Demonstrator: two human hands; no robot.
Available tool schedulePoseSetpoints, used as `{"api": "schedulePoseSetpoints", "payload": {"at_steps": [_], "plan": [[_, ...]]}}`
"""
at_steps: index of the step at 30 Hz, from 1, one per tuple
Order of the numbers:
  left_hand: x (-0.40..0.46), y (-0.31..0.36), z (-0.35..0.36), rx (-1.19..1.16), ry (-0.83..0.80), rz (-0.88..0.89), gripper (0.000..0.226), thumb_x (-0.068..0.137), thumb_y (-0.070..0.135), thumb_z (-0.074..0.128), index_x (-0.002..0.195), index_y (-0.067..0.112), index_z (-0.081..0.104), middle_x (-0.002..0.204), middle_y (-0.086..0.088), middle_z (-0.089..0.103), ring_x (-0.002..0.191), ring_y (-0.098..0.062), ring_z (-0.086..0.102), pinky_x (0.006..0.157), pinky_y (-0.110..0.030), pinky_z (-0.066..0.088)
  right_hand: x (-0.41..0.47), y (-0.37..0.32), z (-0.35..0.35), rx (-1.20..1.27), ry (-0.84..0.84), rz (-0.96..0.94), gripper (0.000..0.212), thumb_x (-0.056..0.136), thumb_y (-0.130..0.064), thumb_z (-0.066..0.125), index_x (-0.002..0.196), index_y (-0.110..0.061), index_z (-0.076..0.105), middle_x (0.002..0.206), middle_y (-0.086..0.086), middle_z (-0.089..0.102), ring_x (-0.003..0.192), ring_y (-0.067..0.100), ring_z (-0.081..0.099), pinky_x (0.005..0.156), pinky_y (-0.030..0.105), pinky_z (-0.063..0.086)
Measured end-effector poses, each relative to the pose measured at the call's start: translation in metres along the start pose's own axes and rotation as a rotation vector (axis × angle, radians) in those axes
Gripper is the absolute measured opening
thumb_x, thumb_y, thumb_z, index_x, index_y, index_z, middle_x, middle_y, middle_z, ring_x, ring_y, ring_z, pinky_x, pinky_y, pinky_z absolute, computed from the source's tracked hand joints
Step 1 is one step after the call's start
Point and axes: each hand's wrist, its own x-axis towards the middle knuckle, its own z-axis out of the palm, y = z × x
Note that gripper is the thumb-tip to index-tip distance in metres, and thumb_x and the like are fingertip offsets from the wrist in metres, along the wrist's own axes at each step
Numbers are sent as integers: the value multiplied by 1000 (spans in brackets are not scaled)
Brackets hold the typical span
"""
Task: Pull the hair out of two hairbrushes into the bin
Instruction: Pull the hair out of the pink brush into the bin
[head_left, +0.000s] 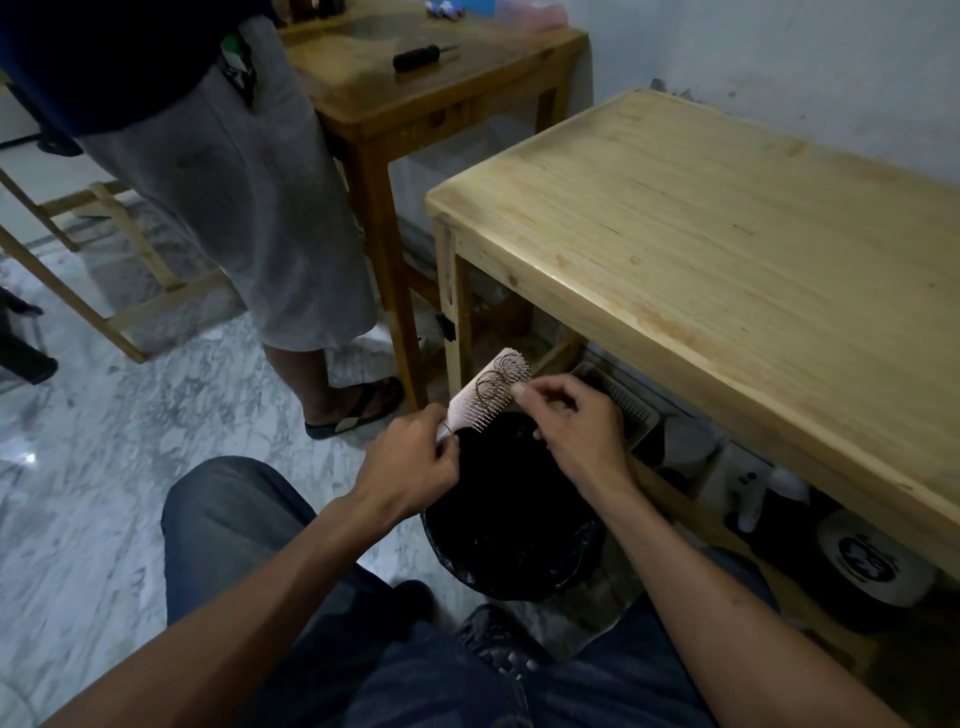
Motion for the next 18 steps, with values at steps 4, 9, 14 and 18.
{"api": "schedulePoseSetpoints", "payload": {"at_steps": [4, 9, 14, 18], "plan": [[1, 5, 2, 34, -1, 40, 30, 86, 33, 47, 105, 15, 62, 84, -2, 65, 64, -21, 56, 49, -28, 30, 3, -8, 7, -120, 17, -19, 22, 85, -45, 77, 87, -23, 79, 71, -8, 75, 59, 5, 69, 63, 19, 53], [2, -3, -1, 47, 5, -50, 32, 86, 32, 46, 106, 13, 62, 86, -6, 68, 69, -26, 60, 54, -37, 47, 2, 1, 3, -151, -19, 39, 14, 93, -33, 72, 91, -20, 77, 63, -8, 70, 55, -2, 65, 58, 12, 46], [4, -9, -4, 29, 29, -132, 18, 90, 24, 53, 100, 12, 62, 80, -6, 67, 66, -25, 60, 52, -33, 39, 0, 13, -7, -195, -1, 94, 12, 93, -32, 70, 83, -26, 72, 62, -5, 70, 64, 7, 69, 63, 20, 47], [8, -7, -4, 12, 82, -211, 17, 91, 22, 54, 102, 11, 61, 81, -7, 67, 67, -25, 61, 54, -37, 47, -4, 16, -13, -223, 41, 139, 12, 96, -29, 67, 88, -21, 69, 77, 0, 71, 74, 12, 68, 56, 16, 41]]}}
